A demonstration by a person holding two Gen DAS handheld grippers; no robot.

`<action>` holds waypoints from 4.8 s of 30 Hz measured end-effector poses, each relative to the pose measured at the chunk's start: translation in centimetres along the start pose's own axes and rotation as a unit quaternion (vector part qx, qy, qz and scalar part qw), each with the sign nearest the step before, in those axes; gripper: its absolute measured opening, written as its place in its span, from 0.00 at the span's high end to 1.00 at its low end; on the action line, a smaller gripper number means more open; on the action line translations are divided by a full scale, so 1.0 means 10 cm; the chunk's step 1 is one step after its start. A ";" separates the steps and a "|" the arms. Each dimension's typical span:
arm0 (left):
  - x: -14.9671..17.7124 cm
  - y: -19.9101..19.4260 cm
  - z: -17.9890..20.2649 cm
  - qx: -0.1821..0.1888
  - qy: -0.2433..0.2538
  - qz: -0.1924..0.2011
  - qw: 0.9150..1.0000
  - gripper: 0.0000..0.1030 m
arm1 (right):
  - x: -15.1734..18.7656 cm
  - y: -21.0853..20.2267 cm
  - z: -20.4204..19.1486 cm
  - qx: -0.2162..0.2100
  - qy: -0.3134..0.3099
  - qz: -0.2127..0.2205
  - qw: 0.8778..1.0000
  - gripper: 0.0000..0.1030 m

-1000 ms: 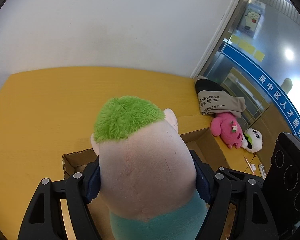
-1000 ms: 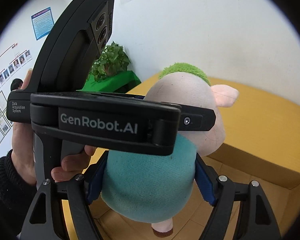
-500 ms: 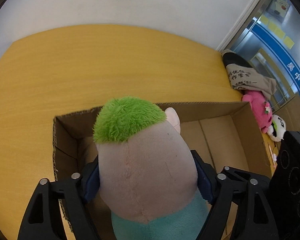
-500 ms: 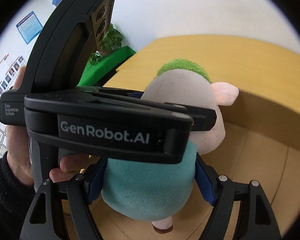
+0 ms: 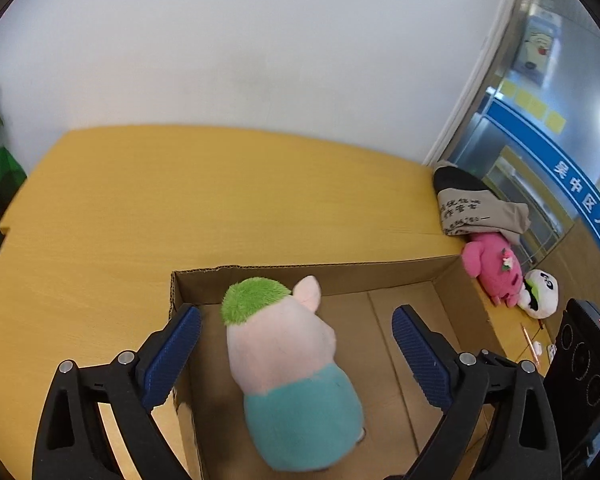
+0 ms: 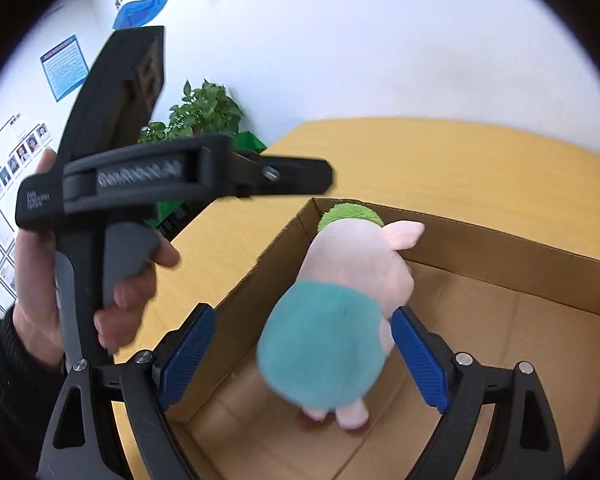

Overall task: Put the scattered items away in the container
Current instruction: 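Lower the plush pig into the cardboard box and open both grippers, then move the right gripper to the black charger box, then grasp the black charger box with the right gripper and lift it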

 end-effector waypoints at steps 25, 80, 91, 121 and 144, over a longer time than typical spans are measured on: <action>1.39 -1.60 1.85 -0.005 0.054 0.160 0.986 0.00 | 1.03 -1.39 0.49 0.185 0.021 0.119 0.975 0.12; 2.82 -0.79 2.52 0.176 0.057 -0.016 0.983 0.00 | 2.68 -1.17 1.08 0.071 0.053 -0.084 0.993 0.12; 3.02 -0.57 2.97 0.287 0.096 -0.038 0.953 0.02 | 3.08 -1.02 0.83 0.075 -0.018 -0.108 0.991 0.11; 2.28 -1.26 2.86 0.240 0.157 0.049 0.957 0.34 | 2.66 -1.08 0.33 0.110 -0.078 -0.026 0.991 0.20; 1.71 -1.54 2.89 0.239 0.184 0.107 0.947 0.44 | 2.13 -1.03 0.11 0.074 -0.092 0.023 0.993 0.25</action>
Point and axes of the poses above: each gripper's, at about its wrist camera, not at the fingertips, and y roughly the way its jaws point, z to its right, x to its underside, the point moved 9 cm from there along y, roughly the way its jaws point, and after that the axes turned 14 degrees about y, right-handed, at the moved point
